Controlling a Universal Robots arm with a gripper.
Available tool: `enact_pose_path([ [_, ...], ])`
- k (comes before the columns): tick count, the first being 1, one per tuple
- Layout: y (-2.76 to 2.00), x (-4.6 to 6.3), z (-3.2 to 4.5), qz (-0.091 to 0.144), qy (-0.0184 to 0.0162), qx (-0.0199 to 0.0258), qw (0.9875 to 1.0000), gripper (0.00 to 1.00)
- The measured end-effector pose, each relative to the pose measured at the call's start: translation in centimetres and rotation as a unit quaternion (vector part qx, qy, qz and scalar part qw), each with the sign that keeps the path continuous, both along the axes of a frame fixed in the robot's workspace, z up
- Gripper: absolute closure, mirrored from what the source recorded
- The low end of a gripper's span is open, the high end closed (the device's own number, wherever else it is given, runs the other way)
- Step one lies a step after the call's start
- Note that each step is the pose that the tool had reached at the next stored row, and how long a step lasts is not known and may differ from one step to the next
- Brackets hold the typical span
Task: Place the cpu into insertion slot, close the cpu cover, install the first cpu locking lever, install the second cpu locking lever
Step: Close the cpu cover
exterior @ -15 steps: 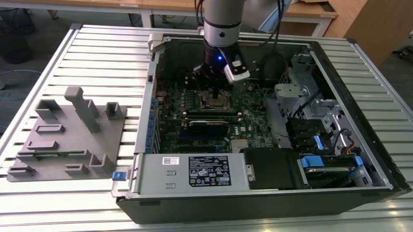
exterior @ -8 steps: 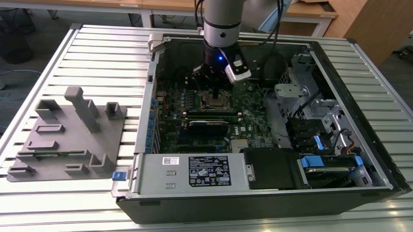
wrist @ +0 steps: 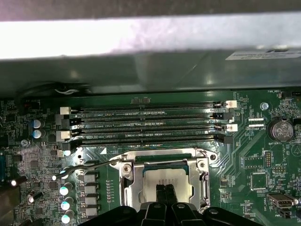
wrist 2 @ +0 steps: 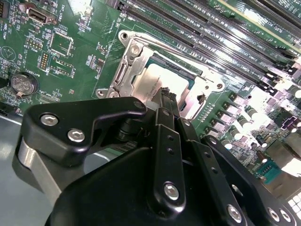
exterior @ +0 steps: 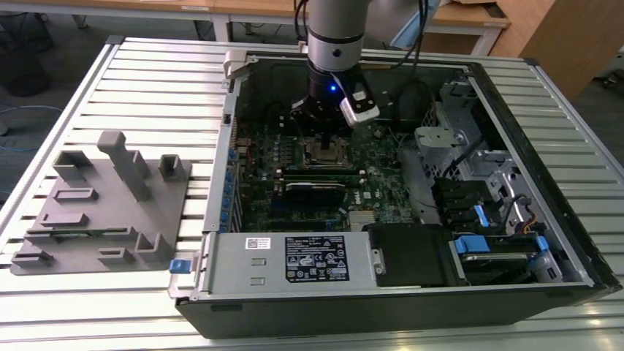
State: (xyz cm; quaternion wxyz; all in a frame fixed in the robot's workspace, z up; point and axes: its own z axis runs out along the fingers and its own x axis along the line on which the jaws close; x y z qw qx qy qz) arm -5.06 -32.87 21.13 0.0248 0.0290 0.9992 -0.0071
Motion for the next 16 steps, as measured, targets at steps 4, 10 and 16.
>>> enact_pose_path([
  [4, 0.0, 0.0, -0.05, 0.0, 0.0103, 0.0, 0.9999, 0.89],
  [10, -0.01, 0.0, -0.1, 0.0, 0.0263, -0.0002, 0.9997, 0.89],
  [16, 0.0, 0.0, -0.11, 0.0, 0.0264, 0.0, 0.9997, 0.89],
])
